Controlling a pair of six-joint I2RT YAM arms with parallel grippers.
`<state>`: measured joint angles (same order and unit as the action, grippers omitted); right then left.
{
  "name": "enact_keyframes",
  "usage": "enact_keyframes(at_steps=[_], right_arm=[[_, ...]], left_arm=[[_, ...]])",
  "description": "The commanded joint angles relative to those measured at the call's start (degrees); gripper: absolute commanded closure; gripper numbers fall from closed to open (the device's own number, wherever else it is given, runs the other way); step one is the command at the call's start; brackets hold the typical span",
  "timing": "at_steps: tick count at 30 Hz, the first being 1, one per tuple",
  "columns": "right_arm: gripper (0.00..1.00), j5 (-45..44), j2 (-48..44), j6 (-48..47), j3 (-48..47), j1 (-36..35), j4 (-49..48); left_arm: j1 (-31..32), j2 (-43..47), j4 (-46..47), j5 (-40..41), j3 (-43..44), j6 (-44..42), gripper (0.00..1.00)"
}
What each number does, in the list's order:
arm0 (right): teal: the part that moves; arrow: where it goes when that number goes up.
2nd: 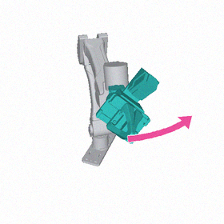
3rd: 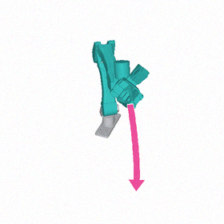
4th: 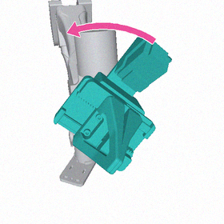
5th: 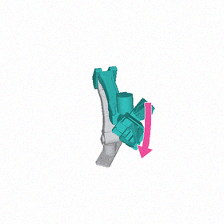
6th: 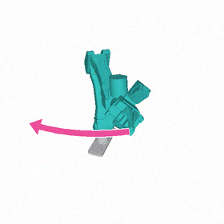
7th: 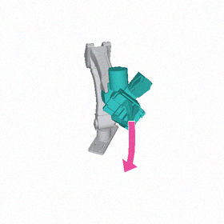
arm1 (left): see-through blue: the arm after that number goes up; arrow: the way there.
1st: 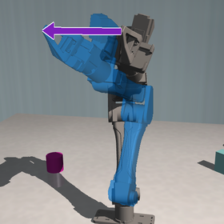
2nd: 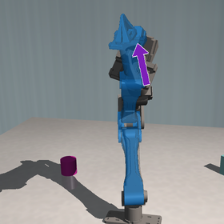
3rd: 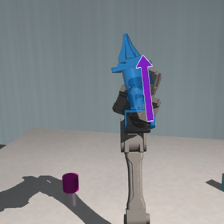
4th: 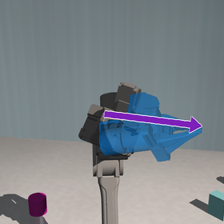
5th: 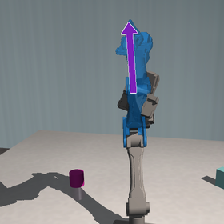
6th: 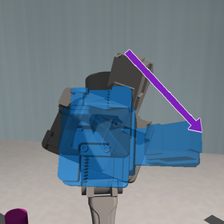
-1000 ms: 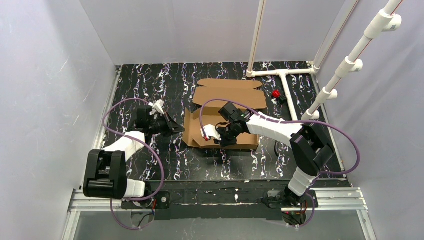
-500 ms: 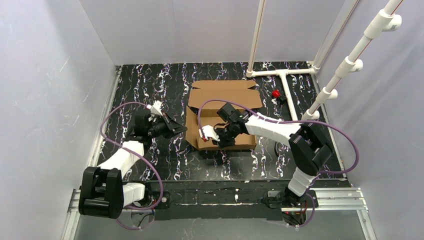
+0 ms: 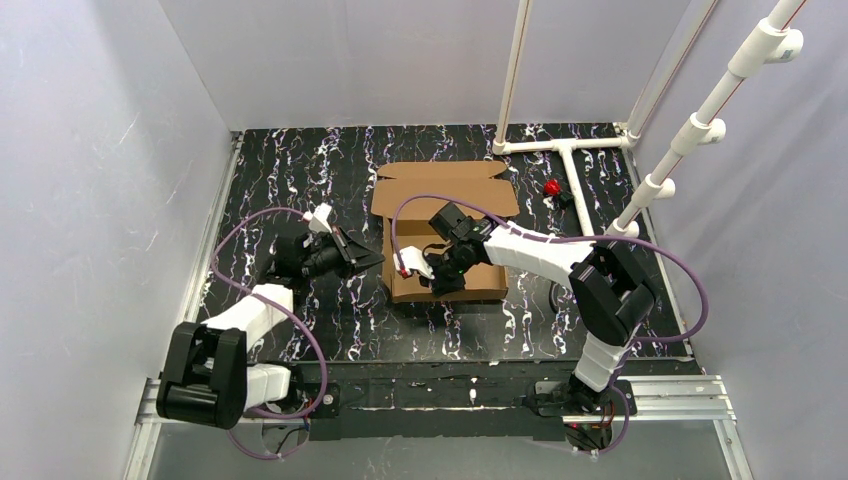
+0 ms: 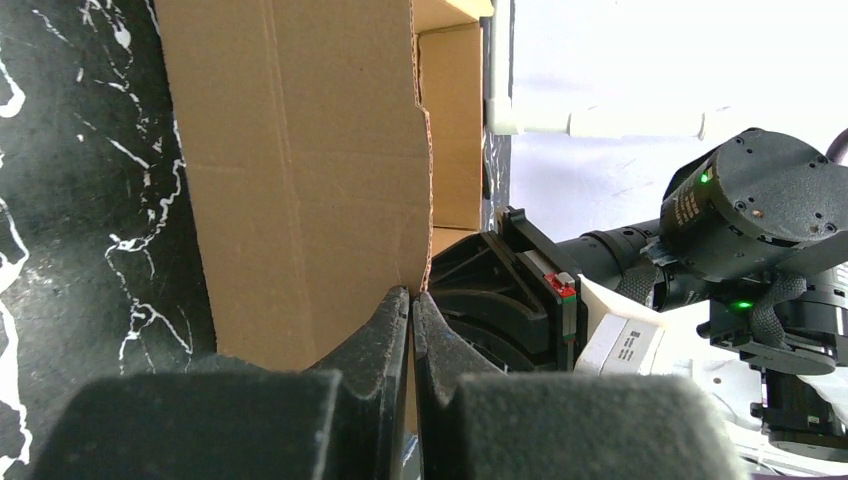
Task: Fold the paper box
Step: Fold the paper box at the center of the board.
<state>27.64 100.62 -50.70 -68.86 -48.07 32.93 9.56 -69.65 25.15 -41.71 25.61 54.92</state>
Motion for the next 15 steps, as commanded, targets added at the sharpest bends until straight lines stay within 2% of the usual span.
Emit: enact_keyframes(at_steps=[1, 5, 8, 15], right_arm=[[0.94, 1.98, 1.69, 0.07, 0.09, -0.88, -0.50], [0.94, 1.63, 0.79, 0.33, 1.38, -0.88, -1.22], [0.94, 1.46, 0.54, 0.34, 1.70, -0.88, -1.31], [0.93, 1.28, 0.54, 0.51, 1.86, -0.86, -1.37]], left_arm=[[1.23, -2.83, -0.19, -2.50, 1.17, -0.16, 1.00], [1.23, -6.12, -0.10, -3.21, 2.17, -0.47, 0.91], [1.25, -7.23, 0.00, -3.33, 2.81, -0.68, 0.80], [1.24, -9.85, 0.33, -3.72, 3.35, -0.81, 0.69]])
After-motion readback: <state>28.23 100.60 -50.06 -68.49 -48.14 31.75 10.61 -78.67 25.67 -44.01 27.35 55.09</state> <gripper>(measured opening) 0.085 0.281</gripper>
